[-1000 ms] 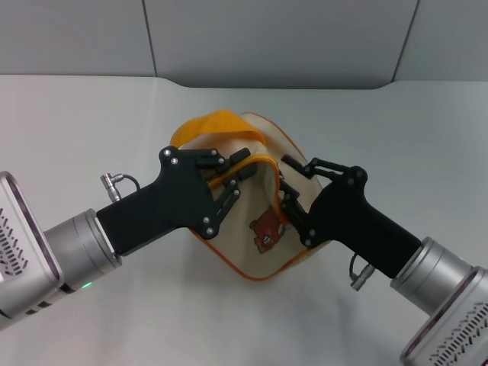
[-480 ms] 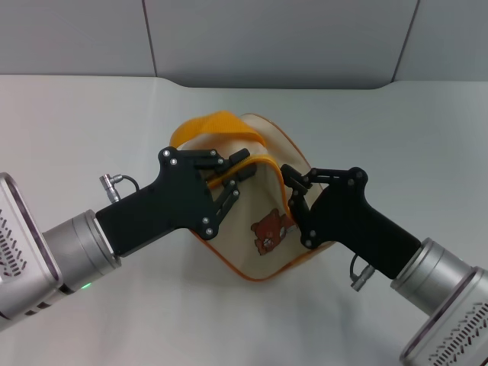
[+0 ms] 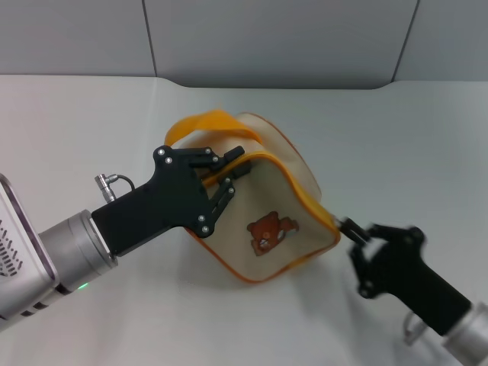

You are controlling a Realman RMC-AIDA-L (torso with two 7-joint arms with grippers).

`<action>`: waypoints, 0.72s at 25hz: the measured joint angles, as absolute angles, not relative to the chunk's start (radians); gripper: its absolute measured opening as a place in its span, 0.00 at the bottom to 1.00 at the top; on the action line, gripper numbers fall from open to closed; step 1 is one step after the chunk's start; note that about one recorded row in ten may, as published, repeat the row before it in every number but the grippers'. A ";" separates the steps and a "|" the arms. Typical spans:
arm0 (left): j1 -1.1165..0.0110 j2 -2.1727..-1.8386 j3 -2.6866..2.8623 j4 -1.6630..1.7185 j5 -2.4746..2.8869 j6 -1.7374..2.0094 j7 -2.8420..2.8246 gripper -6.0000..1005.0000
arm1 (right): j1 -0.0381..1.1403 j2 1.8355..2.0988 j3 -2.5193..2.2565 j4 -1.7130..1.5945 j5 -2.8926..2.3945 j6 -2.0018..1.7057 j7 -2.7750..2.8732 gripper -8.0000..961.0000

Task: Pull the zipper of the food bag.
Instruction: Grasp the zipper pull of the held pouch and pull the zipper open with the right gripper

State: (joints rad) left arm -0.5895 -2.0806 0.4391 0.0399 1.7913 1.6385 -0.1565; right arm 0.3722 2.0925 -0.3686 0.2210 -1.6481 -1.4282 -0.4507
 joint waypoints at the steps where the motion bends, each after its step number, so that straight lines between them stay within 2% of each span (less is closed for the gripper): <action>1: -0.588 -2.080 0.439 0.040 1.790 1.639 -0.157 0.10 | 0.335 2.092 -0.352 0.206 -1.648 -1.407 -0.448 0.01; 13: -0.590 -2.081 0.419 -0.039 1.782 1.570 -0.166 0.10 | 0.297 2.092 -0.279 0.206 -1.647 -1.495 -0.370 0.06; 18: -0.586 -2.081 0.387 -0.124 1.783 1.513 -0.169 0.10 | 0.294 2.084 -0.268 0.180 -1.651 -1.546 -0.227 0.09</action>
